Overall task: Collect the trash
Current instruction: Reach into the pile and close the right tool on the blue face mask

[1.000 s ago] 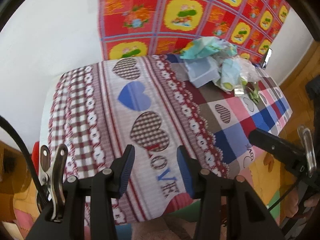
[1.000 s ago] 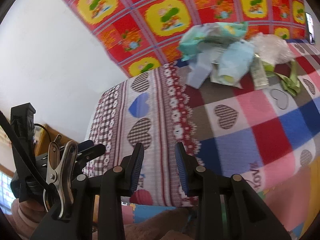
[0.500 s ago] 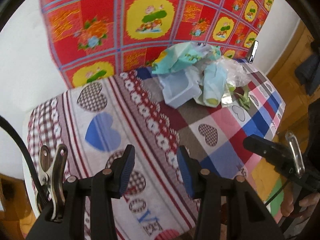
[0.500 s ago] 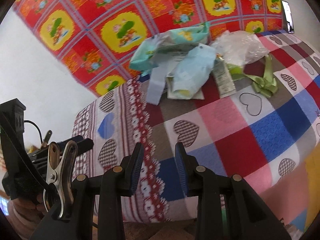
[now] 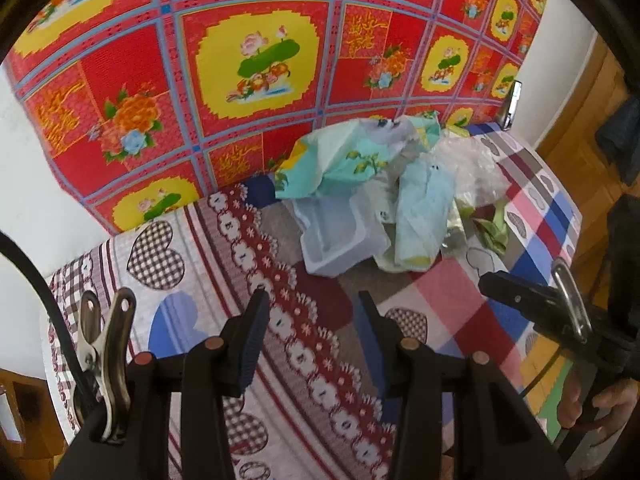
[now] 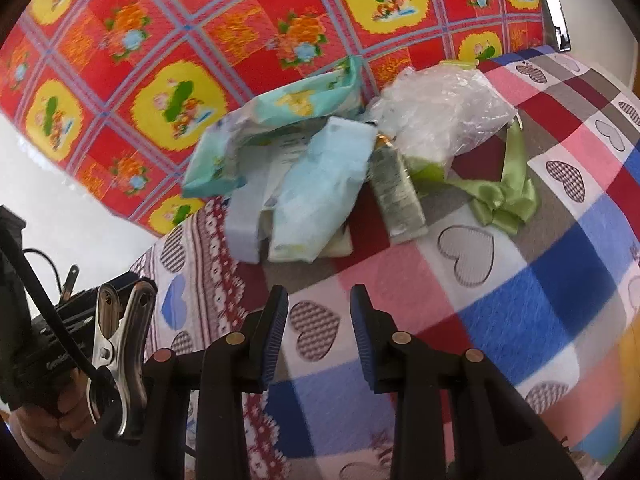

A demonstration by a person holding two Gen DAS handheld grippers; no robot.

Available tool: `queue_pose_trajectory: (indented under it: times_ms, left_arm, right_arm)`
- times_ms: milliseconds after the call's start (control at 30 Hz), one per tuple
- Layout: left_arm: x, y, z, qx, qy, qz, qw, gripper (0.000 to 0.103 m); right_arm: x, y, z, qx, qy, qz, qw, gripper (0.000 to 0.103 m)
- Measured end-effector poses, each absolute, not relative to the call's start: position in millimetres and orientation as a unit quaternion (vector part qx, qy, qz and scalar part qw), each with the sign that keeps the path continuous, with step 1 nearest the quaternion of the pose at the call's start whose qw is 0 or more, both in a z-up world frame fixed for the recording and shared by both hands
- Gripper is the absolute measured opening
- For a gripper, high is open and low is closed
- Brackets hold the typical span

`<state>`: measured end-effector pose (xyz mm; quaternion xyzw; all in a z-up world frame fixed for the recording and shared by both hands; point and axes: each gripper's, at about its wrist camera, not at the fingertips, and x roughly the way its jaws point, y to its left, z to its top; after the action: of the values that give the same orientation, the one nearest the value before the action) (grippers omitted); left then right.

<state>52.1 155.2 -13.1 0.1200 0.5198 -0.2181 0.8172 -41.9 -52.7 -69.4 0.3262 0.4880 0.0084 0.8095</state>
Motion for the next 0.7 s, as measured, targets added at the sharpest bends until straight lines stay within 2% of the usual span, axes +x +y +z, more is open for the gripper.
queue_pose_trajectory:
  times_ms: [300, 367, 400, 700]
  left_arm:
    - [76.8, 118.0, -17.1, 0.119, 0.519, -0.192, 0.824, 0.046]
    - [80.2, 113.4, -18.2, 0.121, 0.519, -0.187, 0.825, 0.046]
    - [81.8, 111.1, -18.9, 0.124, 0.519, -0.184, 0.826, 0.046]
    - [88.9, 105.2, -21.2, 0.124, 0.523, -0.167, 0.826, 0.046]
  right_arm:
    - [1.7, -80.5, -101.6, 0.347, 0.505, 0.042, 0.789, 0.047]
    - [11.1, -82.8, -108.7, 0.347, 0.507, 0.049, 0.787, 0.056]
    - [16.2, -83.6, -112.2, 0.347, 0.509, 0.052, 0.786, 0.057]
    - [53.2, -80.1, -133.3, 0.344, 0.524, 0.075, 0.775, 0.058]
